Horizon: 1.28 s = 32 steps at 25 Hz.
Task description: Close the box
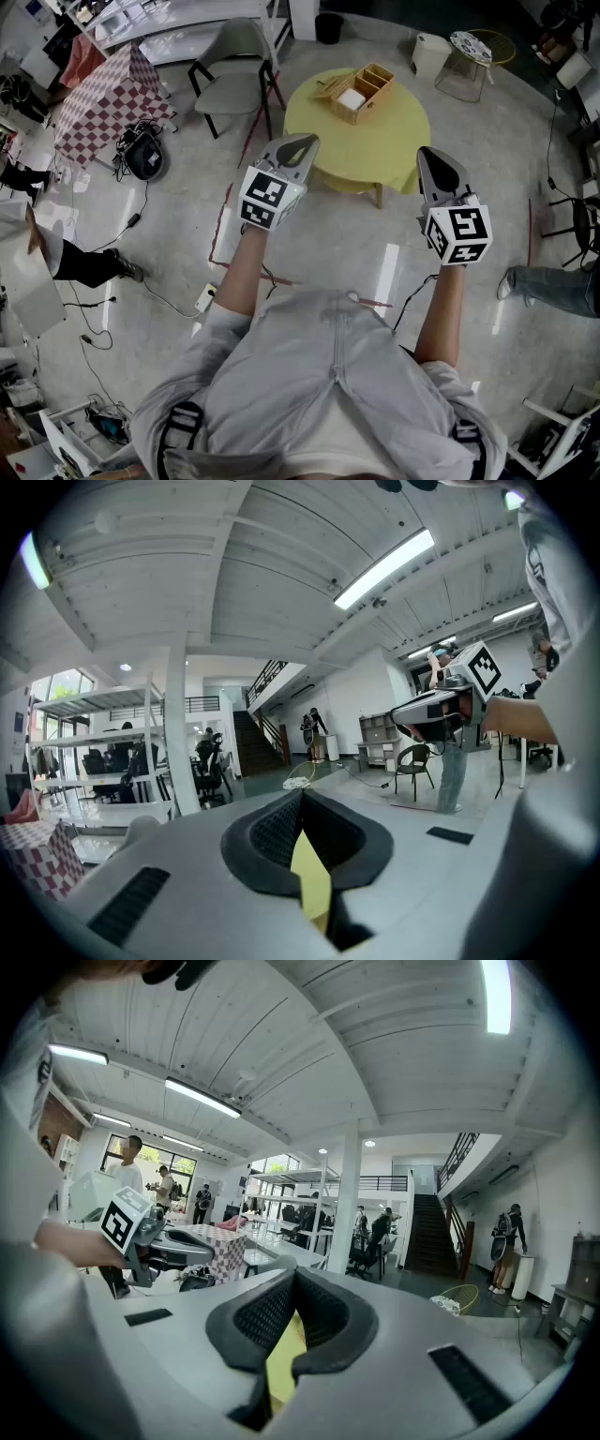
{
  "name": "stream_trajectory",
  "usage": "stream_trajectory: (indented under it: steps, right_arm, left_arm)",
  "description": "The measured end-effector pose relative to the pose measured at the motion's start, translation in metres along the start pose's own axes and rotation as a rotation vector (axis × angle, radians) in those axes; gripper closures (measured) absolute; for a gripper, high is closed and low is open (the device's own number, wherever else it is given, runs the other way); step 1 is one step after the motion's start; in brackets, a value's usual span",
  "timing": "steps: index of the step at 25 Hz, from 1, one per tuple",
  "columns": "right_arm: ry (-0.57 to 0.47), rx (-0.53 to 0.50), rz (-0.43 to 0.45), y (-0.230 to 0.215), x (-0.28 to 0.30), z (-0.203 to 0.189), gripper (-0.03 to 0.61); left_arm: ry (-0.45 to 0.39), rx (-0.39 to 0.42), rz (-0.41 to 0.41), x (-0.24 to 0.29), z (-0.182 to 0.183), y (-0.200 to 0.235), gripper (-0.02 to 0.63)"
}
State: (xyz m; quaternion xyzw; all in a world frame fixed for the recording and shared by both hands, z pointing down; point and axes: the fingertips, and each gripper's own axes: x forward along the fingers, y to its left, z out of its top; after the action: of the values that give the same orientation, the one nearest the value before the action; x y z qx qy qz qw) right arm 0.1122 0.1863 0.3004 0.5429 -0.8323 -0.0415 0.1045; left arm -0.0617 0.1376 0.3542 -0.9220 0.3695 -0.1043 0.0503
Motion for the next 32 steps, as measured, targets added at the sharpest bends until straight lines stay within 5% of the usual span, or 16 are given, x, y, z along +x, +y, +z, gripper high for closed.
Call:
stream_trajectory:
  steps: [9,23,32]
  right_arm:
    - [-0.016,0.013,0.013,-0.014,-0.004,-0.006,0.561]
    - [-0.009,0.008,0.183,-0.041,-0.03,-0.04,0.561]
    - [-0.034,0.089,0.195,-0.087,0.02,-0.056,0.561]
  left_arm:
    - [0.004,0.0,0.016,0.006,0.004,-0.008,0.584]
    - [0.063,-0.04,0.118,0.028,-0.01,-0.064,0.584]
    - [0.073,-0.034,0.122,0.088,-0.021,-0.036,0.584]
